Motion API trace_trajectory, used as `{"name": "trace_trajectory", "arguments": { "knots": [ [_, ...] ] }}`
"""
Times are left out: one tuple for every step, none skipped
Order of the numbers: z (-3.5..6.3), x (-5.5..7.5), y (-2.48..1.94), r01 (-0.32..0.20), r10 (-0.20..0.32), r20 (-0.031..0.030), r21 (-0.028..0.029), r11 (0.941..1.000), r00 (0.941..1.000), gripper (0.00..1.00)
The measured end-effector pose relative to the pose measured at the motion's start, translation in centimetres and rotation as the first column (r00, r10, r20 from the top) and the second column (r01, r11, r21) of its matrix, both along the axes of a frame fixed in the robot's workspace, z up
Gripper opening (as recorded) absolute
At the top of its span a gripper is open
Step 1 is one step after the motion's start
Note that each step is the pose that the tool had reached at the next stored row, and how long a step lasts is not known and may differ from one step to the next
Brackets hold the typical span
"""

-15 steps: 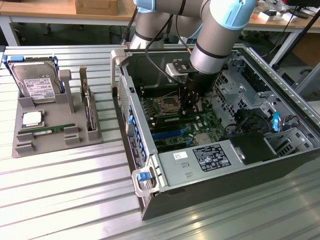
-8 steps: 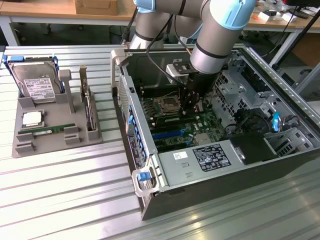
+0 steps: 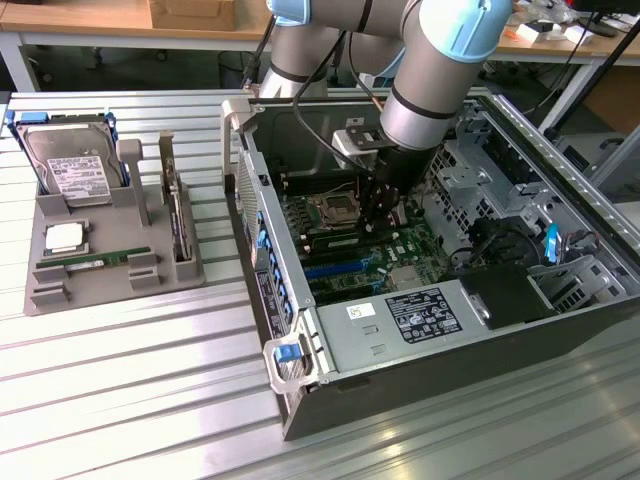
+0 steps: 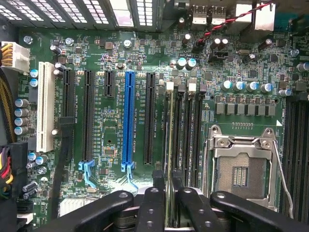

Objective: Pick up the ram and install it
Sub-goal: 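Insert the ram into the slot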

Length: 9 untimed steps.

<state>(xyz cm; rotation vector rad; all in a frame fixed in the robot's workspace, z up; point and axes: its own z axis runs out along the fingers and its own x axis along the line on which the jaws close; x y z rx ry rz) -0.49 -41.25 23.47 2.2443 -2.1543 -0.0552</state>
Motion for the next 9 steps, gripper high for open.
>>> {"name": "trace_trajectory", "arguments": {
  "knots": [
    [0.11, 0.0, 0.00, 0.000, 0.000, 0.0002, -0.0001, 1.0000, 1.0000, 0.19],
    [0.33, 0.0, 0.00, 0.000, 0.000, 0.0010, -0.0002, 1.0000, 1.0000, 0.19],
    [0.57, 0.0, 0.00, 0.000, 0.000, 0.0018, -0.0001, 1.0000, 1.0000, 0.19],
    [0.81, 0.0, 0.00, 0.000, 0.000, 0.0023, -0.0001, 1.0000, 1.0000, 0.19],
    [1.09, 0.0, 0.00, 0.000, 0.000, 0.0028, -0.0001, 1.0000, 1.0000, 0.19],
    [1.30, 0.0, 0.02, -0.001, 0.001, 0.0031, 0.0001, 1.0000, 1.0000, 0.19],
    [1.75, 0.0, 0.19, -0.002, 0.002, 0.0032, 0.0000, 1.0000, 1.0000, 0.18],
    [1.79, 0.0, 0.21, -0.003, 0.003, 0.0032, 0.0004, 1.0000, 1.0000, 0.10],
    [1.79, 0.3, 0.19, -0.004, 0.004, 0.0005, 0.0078, 1.0000, 1.0000, 0.10]
  ]
}}
